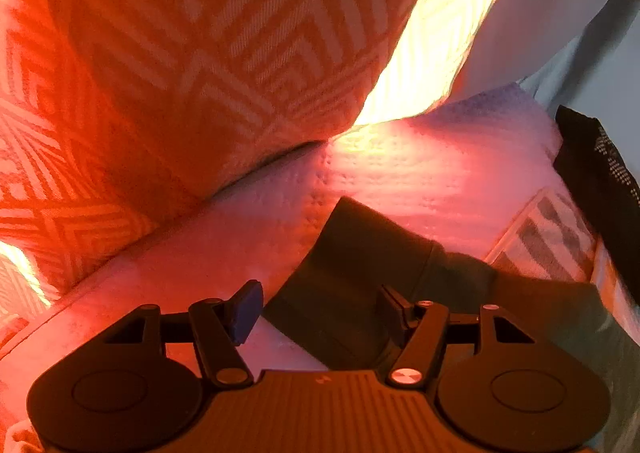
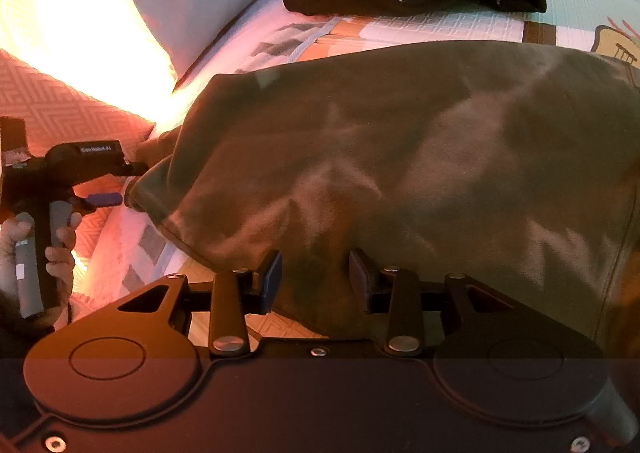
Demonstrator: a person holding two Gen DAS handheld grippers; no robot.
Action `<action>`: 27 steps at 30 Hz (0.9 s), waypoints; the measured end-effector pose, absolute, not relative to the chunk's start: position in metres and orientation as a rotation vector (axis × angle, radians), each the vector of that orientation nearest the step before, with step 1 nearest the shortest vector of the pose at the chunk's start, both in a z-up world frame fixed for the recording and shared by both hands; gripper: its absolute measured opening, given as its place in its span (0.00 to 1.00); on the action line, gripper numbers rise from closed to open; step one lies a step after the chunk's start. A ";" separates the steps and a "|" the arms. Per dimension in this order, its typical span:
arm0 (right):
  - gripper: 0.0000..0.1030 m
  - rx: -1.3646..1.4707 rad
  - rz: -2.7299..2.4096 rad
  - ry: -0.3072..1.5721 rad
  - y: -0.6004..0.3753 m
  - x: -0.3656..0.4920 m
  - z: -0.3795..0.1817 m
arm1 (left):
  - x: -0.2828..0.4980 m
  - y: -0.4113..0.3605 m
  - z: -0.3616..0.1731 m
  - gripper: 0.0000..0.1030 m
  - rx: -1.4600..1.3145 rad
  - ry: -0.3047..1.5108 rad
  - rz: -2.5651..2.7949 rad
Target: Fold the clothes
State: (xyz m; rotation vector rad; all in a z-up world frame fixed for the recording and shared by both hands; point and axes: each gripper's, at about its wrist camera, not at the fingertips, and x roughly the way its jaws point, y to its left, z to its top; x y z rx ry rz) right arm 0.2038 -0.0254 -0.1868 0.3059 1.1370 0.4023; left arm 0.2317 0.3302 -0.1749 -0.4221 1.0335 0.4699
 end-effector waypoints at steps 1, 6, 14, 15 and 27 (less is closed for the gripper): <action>0.34 0.304 0.402 1.137 -0.025 0.204 -0.187 | 0.232 0.330 -0.177 0.63 -0.425 1.037 0.464; 0.34 0.303 0.402 1.133 -0.025 0.204 -0.187 | 0.231 0.334 -0.181 0.59 -0.438 1.040 0.430; 0.34 0.299 0.403 1.120 -0.023 0.204 -0.188 | 0.222 0.348 -0.174 0.19 -0.495 0.991 0.437; 0.34 0.300 0.402 1.119 -0.023 0.204 -0.188 | 0.222 0.348 -0.172 0.17 -0.485 0.988 0.443; 0.36 0.315 0.400 1.111 -0.022 0.205 -0.187 | 0.219 0.359 -0.153 0.15 -0.428 0.952 0.550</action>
